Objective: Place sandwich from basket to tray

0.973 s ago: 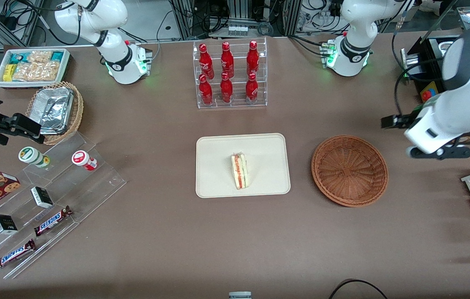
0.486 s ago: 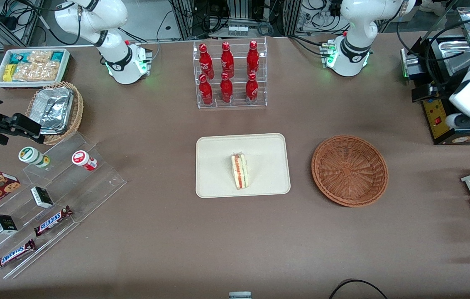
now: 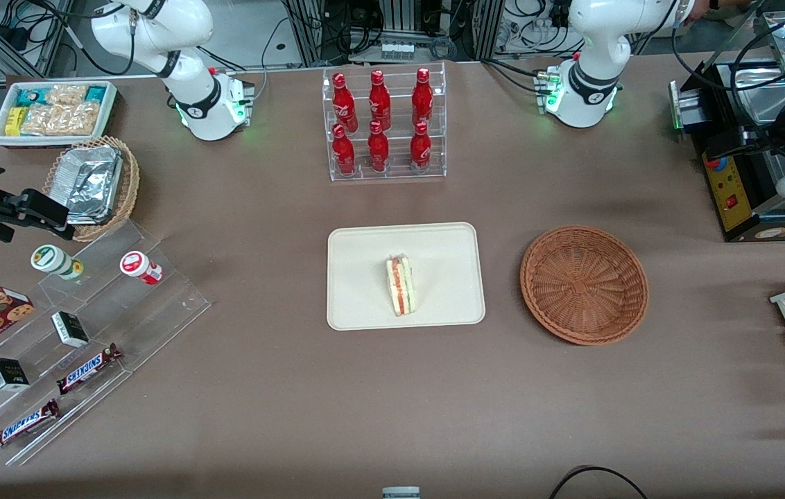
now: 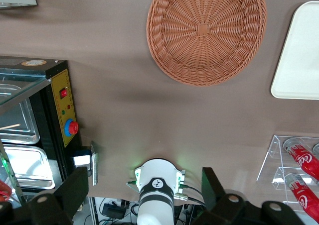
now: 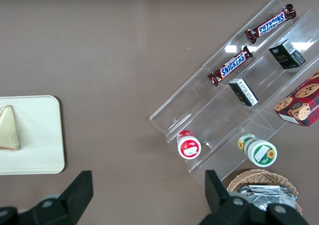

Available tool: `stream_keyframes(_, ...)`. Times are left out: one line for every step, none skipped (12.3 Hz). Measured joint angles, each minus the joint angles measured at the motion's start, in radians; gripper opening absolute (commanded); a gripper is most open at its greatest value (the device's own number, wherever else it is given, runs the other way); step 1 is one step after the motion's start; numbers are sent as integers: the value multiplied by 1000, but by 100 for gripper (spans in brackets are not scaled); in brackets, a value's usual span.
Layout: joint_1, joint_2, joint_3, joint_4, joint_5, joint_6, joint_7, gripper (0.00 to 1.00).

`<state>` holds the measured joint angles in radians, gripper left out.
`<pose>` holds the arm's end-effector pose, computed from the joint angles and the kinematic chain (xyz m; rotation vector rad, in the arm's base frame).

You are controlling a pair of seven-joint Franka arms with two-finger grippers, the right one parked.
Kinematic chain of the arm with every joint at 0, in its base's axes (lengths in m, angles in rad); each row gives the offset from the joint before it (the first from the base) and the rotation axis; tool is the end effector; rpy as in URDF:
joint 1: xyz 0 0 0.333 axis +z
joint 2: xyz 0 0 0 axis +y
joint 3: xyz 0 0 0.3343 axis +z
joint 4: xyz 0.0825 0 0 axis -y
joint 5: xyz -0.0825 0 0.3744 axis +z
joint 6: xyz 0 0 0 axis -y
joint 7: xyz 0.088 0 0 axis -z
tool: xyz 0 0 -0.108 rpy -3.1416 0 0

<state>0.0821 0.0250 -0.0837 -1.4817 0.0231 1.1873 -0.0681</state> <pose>0.5088 0.0029 0.6413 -3.0688 -0.1096 0.4931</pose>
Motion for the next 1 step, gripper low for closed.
stream_keyframes(-1, -1, 2, 0, -22, 3, 0, 100)
